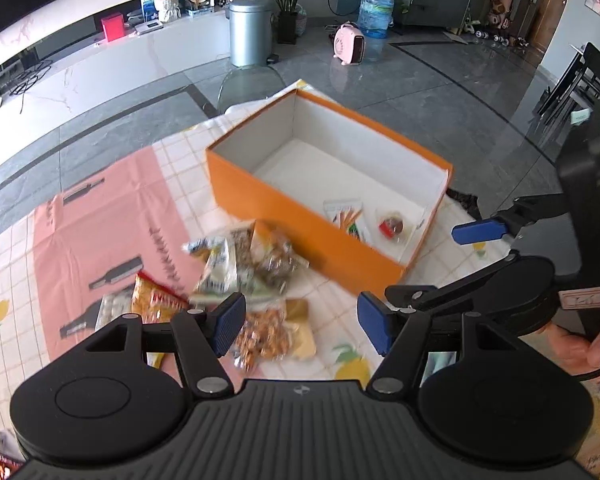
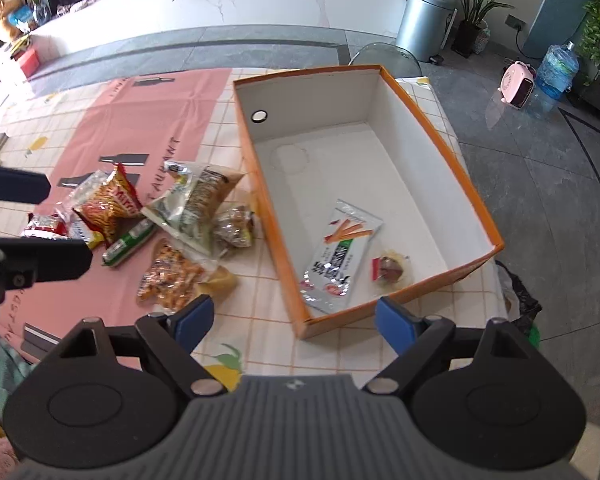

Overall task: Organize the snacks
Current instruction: 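Open both tools to drop the bags into the box and withdraw, then grasp the red chip bag with the left tool while the right tool grasps the vacuum-packed nuts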

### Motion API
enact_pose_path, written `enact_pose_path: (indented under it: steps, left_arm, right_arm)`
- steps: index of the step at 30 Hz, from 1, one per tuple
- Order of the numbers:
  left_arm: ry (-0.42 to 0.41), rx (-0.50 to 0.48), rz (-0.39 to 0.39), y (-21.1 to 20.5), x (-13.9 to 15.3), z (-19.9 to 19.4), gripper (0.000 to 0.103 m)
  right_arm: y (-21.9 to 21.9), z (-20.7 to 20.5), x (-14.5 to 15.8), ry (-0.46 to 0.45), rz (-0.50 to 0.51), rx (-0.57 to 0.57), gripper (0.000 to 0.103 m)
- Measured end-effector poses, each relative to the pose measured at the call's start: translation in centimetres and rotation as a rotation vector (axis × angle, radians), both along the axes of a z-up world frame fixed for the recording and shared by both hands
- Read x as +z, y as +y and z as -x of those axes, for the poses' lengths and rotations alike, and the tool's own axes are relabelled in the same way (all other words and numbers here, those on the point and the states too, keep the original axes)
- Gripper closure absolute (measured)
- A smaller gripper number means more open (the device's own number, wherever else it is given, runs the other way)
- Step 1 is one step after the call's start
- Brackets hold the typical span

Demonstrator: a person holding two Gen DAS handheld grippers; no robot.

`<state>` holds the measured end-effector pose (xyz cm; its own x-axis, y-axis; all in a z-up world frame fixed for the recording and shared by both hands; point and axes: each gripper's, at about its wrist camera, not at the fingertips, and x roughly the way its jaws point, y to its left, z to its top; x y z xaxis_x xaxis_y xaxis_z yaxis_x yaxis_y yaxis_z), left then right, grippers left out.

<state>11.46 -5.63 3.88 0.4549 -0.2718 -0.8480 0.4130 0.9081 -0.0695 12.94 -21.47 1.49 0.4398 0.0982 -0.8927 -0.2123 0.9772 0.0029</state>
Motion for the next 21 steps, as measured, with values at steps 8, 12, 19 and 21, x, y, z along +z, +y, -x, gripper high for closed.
enact_pose_path:
  steps: [8, 12, 19, 21]
  left_arm:
    - [0.017, 0.048, 0.032, 4.4, -2.4, 3.1, 0.028]
    - [-0.003, 0.080, 0.013, 6.4, -3.2, 4.6, 0.028]
    - [-0.002, 0.136, -0.006, 10.0, -5.3, 5.6, 0.028]
    - [0.023, 0.160, 0.016, 11.1, -6.2, 5.3, 0.028]
  right_arm:
    - [2.7, 5.1, -1.8, -0.066, -0.103, -0.087, 0.017]
    - [4.5, 7.0, -2.7, -0.101, -0.140, -0.121, 0.017]
    - [7.9, 8.4, -4.6, -0.120, -0.148, -0.131, 0.017]
    - [8.8, 8.1, -5.5, -0.102, -0.136, -0.123, 0.017]
